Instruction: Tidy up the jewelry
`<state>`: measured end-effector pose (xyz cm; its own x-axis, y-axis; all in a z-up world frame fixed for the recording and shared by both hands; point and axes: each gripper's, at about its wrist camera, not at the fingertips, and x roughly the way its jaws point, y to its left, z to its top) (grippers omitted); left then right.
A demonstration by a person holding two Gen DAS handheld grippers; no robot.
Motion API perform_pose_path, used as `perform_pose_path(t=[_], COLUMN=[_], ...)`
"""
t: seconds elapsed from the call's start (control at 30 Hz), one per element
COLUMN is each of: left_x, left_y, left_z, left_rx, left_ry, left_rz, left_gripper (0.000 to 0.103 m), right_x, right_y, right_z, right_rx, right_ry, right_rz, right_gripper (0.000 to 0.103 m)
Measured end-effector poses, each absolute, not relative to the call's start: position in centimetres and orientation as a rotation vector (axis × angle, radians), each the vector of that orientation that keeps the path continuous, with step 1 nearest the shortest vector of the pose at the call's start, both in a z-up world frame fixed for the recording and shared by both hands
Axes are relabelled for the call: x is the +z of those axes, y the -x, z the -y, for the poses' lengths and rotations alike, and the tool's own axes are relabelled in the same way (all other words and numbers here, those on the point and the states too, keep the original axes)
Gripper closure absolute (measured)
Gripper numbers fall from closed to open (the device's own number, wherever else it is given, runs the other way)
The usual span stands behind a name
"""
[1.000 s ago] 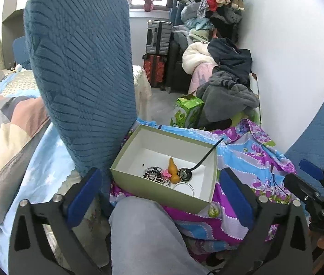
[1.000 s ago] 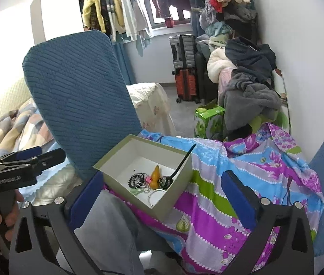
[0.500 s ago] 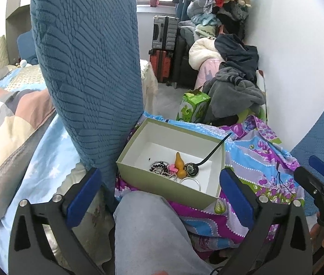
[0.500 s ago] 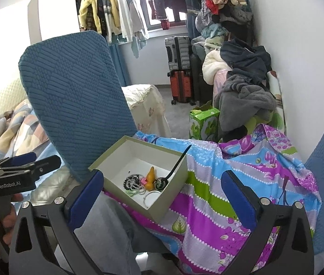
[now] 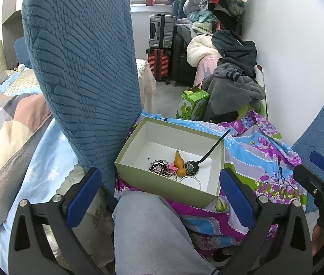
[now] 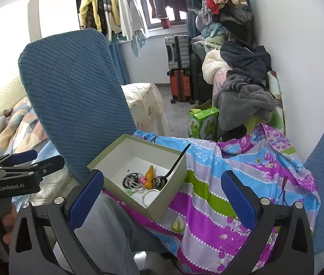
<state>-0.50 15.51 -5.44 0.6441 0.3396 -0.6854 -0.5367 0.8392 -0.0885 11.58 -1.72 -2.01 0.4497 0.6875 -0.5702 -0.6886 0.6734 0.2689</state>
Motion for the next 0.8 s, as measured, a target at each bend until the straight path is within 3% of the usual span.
perform_pose_path(t=[0.8], left_x=[-5.41], left_y=[0.65], left_z=[-15.71], left_rx=[0.512], left_ry=[0.294], left_rz=[-0.711], left_gripper=[0.001], right_x=[-2.23], right_y=[-11.78], right_z=[1.84], right_rx=[0.807], right_ry=[0.013], right_rz=[-0.699], right_gripper=[0.0])
